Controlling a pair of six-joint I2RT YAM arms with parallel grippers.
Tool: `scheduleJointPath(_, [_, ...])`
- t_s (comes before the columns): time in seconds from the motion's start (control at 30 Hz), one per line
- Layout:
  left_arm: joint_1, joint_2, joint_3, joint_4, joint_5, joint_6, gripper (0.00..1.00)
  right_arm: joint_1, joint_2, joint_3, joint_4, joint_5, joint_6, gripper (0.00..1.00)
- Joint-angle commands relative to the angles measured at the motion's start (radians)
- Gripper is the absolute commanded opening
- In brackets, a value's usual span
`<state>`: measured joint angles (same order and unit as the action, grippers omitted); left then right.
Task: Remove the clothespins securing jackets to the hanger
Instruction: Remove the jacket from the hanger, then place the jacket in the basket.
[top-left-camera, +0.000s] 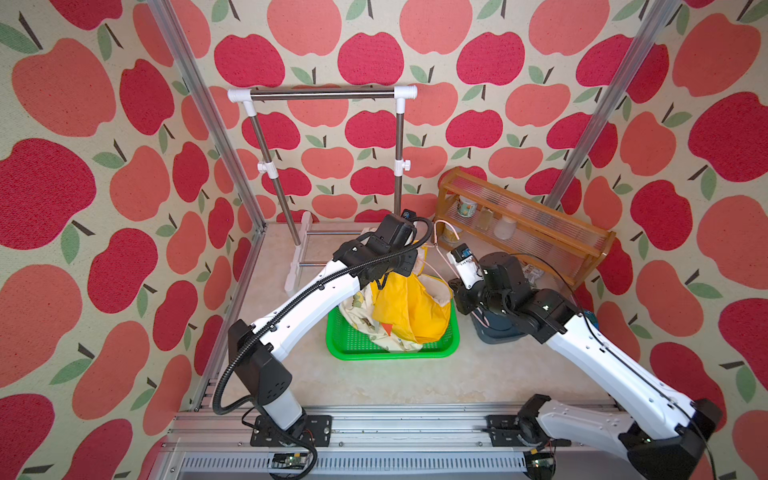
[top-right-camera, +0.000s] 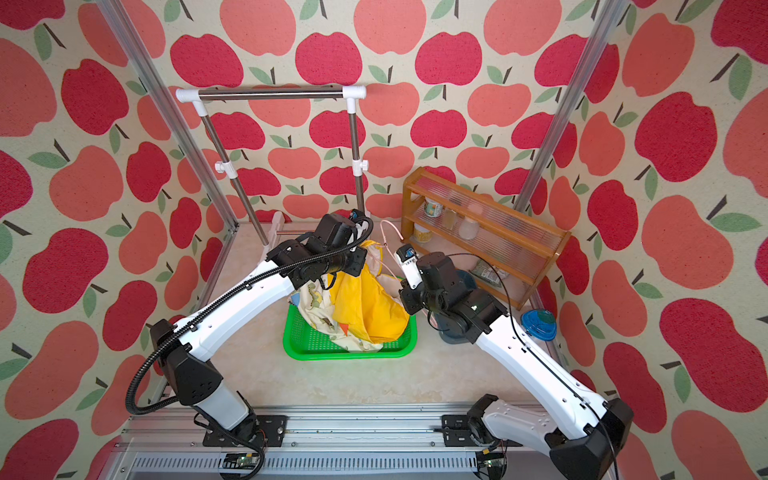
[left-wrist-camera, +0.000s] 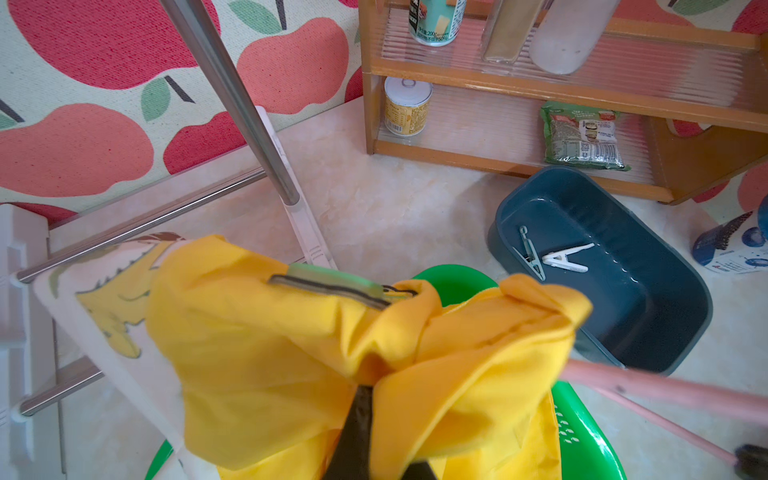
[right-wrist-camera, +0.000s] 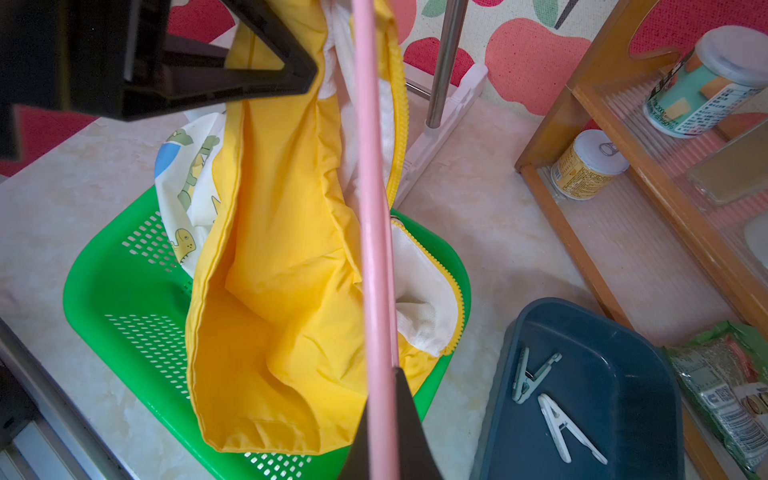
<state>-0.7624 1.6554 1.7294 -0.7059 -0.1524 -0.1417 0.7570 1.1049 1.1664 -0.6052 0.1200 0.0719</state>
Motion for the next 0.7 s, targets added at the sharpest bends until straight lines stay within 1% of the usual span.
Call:
scheduleJointPath(0.0, [0.045,-0.059,0.051,-0.024,-0.069,0.033,0.05,-0.002,-0.058,0.028,0.021,-0.011,0.014,0.0])
scheduleJointPath(0.07, [0.09,-0.074,0.072,-0.049,-0.089,0.045,0.03,0.003,-0.074,0.055,-0.027,-0.014,-0.001,0.0])
scheduleJointPath(0.1, [0.113,-0.08,0.076,-0.056,-0.095,0.053,0.0,0.01,-0.089,0.071,-0.047,-0.01,-0.01,0.0])
scheduleJointPath(0.3, [0.216,-0.07,0.085,-0.06,-0.113,0.045,0.0,0.03,-0.184,0.138,-0.217,-0.026,-0.01,0.0])
scheduleJointPath(0.37, [0.225,-0.069,0.079,-0.057,-0.108,0.037,0.0,0.032,-0.204,0.157,-0.266,0.005,0.005,0.0])
scheduleJointPath(0.43, [0.218,-0.08,0.072,-0.047,-0.096,0.033,0.0,0.031,-0.23,0.149,-0.273,0.082,0.014,0.0])
scheduleJointPath(0.53, [0.188,-0.11,0.066,-0.03,-0.077,0.054,0.0,0.02,-0.273,0.1,-0.206,0.229,0.04,0.0])
scheduleJointPath(0.6, [0.124,-0.132,0.09,-0.038,-0.094,0.105,0.0,-0.002,-0.271,0.087,-0.154,0.271,0.068,0.0])
scheduleJointPath(0.67, [0.031,-0.141,0.142,-0.066,-0.131,0.165,0.0,-0.021,-0.246,0.081,-0.113,0.288,0.088,0.0])
